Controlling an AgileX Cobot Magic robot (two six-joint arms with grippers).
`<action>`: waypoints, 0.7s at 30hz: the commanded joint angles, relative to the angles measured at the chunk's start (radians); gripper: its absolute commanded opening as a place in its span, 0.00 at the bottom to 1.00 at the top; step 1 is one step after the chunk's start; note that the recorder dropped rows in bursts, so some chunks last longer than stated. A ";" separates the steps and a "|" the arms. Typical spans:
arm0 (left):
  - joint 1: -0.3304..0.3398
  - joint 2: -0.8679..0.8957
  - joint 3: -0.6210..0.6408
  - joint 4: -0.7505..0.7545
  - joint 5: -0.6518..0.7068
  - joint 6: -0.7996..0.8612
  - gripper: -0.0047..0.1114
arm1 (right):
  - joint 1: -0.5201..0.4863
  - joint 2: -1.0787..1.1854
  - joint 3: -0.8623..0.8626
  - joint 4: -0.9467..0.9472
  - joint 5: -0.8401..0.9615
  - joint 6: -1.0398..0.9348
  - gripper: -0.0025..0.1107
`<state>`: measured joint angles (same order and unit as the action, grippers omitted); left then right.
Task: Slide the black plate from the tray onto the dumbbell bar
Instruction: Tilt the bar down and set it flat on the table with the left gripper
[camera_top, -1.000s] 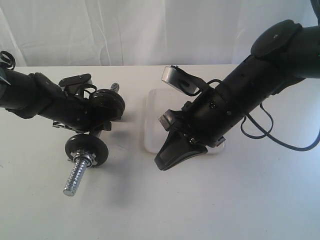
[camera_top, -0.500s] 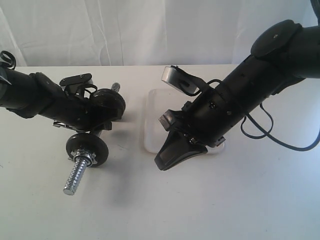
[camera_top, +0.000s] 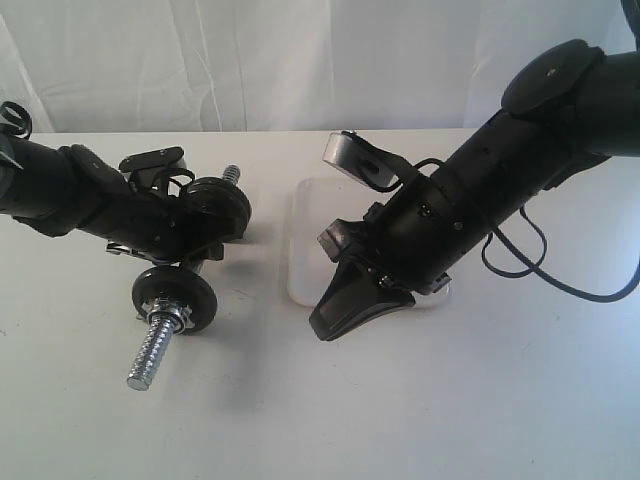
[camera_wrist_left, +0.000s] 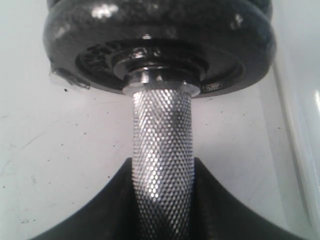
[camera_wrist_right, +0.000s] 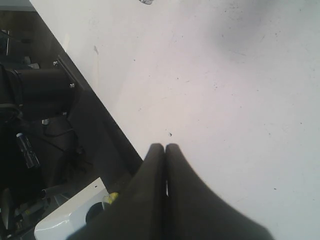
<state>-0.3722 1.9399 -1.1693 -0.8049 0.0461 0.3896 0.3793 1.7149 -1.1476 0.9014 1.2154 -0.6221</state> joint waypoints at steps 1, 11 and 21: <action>0.001 -0.066 -0.031 -0.038 -0.046 0.008 0.11 | -0.002 -0.011 -0.002 0.005 0.006 -0.002 0.02; 0.001 -0.066 -0.031 -0.038 -0.041 0.008 0.45 | -0.002 -0.011 -0.002 0.005 0.006 -0.002 0.02; 0.001 -0.066 -0.031 -0.038 -0.033 0.008 0.46 | -0.002 -0.011 -0.002 0.005 0.006 -0.002 0.02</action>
<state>-0.3722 1.8784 -1.2020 -0.8247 0.0000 0.3951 0.3793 1.7149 -1.1476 0.9014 1.2154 -0.6221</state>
